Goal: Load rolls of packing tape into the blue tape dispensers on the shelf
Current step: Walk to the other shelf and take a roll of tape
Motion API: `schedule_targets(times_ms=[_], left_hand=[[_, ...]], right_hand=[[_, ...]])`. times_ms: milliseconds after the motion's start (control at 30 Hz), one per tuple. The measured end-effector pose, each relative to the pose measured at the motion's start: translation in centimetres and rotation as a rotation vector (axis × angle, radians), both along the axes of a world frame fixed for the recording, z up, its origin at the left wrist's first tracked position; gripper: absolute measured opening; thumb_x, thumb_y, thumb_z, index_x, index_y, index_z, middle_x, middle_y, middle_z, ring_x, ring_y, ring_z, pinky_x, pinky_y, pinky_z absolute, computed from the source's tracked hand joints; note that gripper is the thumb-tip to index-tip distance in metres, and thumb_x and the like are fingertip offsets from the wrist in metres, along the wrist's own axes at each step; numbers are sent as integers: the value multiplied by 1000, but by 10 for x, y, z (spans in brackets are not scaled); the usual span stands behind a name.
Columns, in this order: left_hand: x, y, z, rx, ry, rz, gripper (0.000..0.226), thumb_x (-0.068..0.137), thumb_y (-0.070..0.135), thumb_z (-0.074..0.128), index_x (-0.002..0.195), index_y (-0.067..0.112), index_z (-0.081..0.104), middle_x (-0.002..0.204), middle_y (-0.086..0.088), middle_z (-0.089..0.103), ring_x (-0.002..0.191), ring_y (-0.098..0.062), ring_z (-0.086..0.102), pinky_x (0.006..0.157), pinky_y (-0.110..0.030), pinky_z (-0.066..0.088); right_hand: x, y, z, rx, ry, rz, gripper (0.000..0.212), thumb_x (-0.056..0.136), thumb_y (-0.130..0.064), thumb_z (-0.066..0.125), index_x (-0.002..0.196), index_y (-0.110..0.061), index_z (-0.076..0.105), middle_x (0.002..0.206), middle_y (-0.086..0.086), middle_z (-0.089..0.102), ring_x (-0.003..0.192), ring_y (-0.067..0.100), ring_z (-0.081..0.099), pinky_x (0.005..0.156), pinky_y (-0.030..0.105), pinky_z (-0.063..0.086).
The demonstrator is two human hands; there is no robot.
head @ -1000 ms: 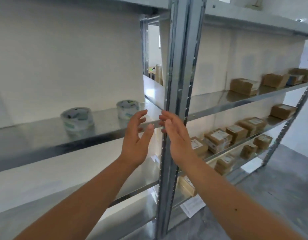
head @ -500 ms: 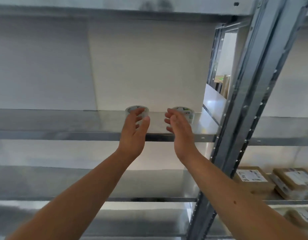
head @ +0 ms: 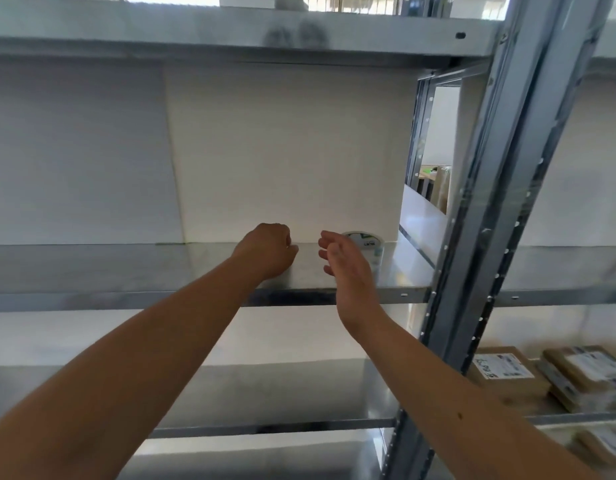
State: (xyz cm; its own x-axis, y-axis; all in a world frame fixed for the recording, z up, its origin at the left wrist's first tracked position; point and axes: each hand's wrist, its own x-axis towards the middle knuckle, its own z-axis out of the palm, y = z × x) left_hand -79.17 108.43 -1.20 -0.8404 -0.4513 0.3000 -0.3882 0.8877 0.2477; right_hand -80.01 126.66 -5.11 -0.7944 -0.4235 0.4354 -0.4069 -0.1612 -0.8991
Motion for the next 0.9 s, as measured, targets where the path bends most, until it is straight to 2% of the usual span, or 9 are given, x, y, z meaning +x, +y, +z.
schedule_targets(times_ms=[233,367,433,500,567,633,700,800,900], left_hand=[[-12,-1,-12,-180,-112,17,29,96,42,58,101,16,67,91,-1,68,83,-22,66,73,-34,55],[-12,-6,-10,-134,-148,-9,21,96,35,56,96,17,66,94,-2,69,87,-22,66,76,-35,57],[-11,-9,-7,-60,-115,-26,17,93,35,58,84,21,59,91,0,65,88,-22,64,72,-34,53],[-9,-11,0,102,-4,-54,27,91,37,64,71,24,53,78,2,58,80,-20,61,62,-29,45],[-3,-9,14,427,199,-69,33,91,42,71,70,20,59,75,1,62,72,-18,63,56,-25,43],[4,-1,28,827,393,-106,32,89,44,78,80,14,69,86,-4,72,79,-21,71,62,-27,55],[15,9,38,1099,496,-206,44,86,41,83,94,0,73,99,-16,77,94,-34,76,81,-41,62],[31,29,39,1258,471,-355,62,79,47,82,115,-3,74,108,-19,80,103,-36,77,90,-45,63],[39,50,30,1247,427,-324,50,92,54,69,114,10,78,103,-9,83,99,-26,79,88,-36,61]], right_hand=[[2,2,-6,-9,0,-4,31,93,-59,43,116,-49,62,129,-14,66,124,7,60,109,35,49],[5,3,-7,-26,-8,-27,25,99,-49,43,112,-46,64,121,-17,68,117,5,63,97,23,49],[6,3,-6,-14,-4,-38,24,102,-45,41,110,-45,64,120,-15,68,118,9,63,102,29,50],[4,3,-2,-17,-18,-48,25,100,-48,43,106,-43,67,119,-10,70,119,14,63,108,38,50],[2,2,4,-63,-65,-64,27,94,-52,48,94,-42,73,112,-3,74,116,20,66,109,41,51],[-1,0,12,-113,-131,-73,26,102,-44,53,92,-36,76,110,4,77,114,24,69,111,45,51],[-4,-5,20,-143,-198,-63,30,108,-38,49,102,-27,76,114,8,78,114,23,71,112,47,50],[-9,-11,34,-220,-360,34,49,109,-48,43,122,-12,74,120,11,79,115,25,74,112,48,50],[-12,-9,36,-284,-521,148,64,106,-61,37,125,-10,72,119,9,80,114,22,75,112,46,50]])
